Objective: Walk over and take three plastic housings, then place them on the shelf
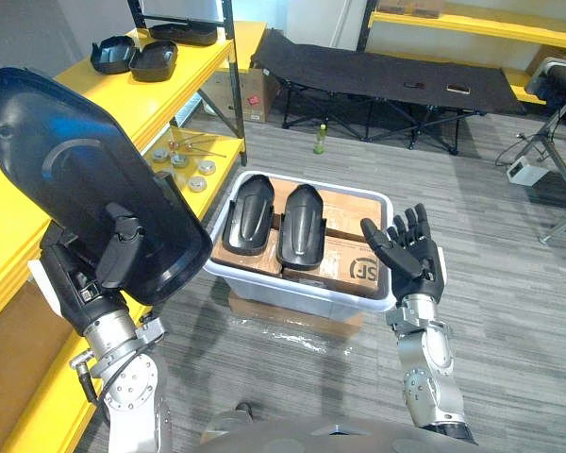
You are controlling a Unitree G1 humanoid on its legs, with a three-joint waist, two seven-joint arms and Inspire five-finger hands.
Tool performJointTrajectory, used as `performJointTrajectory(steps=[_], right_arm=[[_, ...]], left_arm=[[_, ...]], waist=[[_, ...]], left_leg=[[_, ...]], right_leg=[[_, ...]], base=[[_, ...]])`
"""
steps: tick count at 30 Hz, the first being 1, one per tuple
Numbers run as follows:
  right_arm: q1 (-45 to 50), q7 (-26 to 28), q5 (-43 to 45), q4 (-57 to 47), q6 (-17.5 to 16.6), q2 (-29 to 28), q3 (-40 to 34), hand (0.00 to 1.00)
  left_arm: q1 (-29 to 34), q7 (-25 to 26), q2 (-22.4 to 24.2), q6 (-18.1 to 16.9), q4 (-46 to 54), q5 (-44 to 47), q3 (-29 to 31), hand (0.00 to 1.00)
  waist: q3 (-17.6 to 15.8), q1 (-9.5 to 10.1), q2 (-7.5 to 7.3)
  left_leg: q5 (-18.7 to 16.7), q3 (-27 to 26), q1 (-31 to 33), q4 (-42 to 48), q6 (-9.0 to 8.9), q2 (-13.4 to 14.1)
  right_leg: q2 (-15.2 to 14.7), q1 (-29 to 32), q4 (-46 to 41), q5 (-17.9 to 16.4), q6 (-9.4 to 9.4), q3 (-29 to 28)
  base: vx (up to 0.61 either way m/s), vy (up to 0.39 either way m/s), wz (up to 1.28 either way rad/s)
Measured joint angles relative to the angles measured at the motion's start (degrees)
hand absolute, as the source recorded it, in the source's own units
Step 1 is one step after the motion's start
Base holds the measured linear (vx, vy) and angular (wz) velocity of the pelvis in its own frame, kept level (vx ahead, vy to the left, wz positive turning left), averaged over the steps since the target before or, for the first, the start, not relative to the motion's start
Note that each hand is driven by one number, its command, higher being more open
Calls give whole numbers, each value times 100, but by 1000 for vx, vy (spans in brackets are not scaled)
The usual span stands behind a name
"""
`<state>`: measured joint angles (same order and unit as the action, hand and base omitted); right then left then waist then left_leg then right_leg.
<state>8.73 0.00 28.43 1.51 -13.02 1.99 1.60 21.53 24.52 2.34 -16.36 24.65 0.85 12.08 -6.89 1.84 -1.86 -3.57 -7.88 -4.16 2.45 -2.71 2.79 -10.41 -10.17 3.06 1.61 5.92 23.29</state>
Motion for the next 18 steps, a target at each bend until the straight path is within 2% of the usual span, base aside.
performJointTrajectory(steps=[3,7,8,10,11,13,18], right_arm=[[-30,199,-44,0,70,60,253,100],[-140,219,-264,1,329,83,507,100],[-136,222,-379,0,379,81,537,100],[-120,215,-523,-6,401,180,520,100],[-136,202,-524,-10,401,304,509,100],[-191,106,-551,-10,402,317,504,100],[-585,-330,-806,-127,375,157,845,100]], left_arm=[[104,-68,10,-17,294,167,-1,0],[119,-317,115,-110,299,595,-1,0],[125,-374,120,-115,300,677,4,0],[138,-607,104,-141,297,851,-74,0],[147,-749,94,-193,295,922,-154,0],[170,-803,34,-250,295,1022,-226,0],[165,-1020,-69,-286,296,1026,-290,0]], waist=[[-26,83,15],[-161,259,50],[-166,260,53],[-198,178,81],[-283,178,170],[-350,317,157],[-362,410,131]], left_leg=[[-96,261,273,347,-3,36],[-60,722,478,467,-29,-15],[-175,592,573,469,49,63],[-65,-397,779,573,58,442],[234,-398,801,551,-101,494],[306,-281,797,507,-71,379],[257,-313,709,320,108,56]], right_leg=[[54,-22,-2,-13,-21,178],[59,-243,-191,-234,-14,848],[11,-286,-222,-279,1,1093],[-9,-340,-356,-312,-5,1640],[-32,-396,-485,-349,8,1759],[-148,-415,-612,-364,8,1755],[-474,-386,-798,-370,18,1734]], base=[[21,-14,38],[-27,-33,80],[-50,-3,119],[-12,35,159],[13,63,134],[7,113,60],[-11,119,8]])
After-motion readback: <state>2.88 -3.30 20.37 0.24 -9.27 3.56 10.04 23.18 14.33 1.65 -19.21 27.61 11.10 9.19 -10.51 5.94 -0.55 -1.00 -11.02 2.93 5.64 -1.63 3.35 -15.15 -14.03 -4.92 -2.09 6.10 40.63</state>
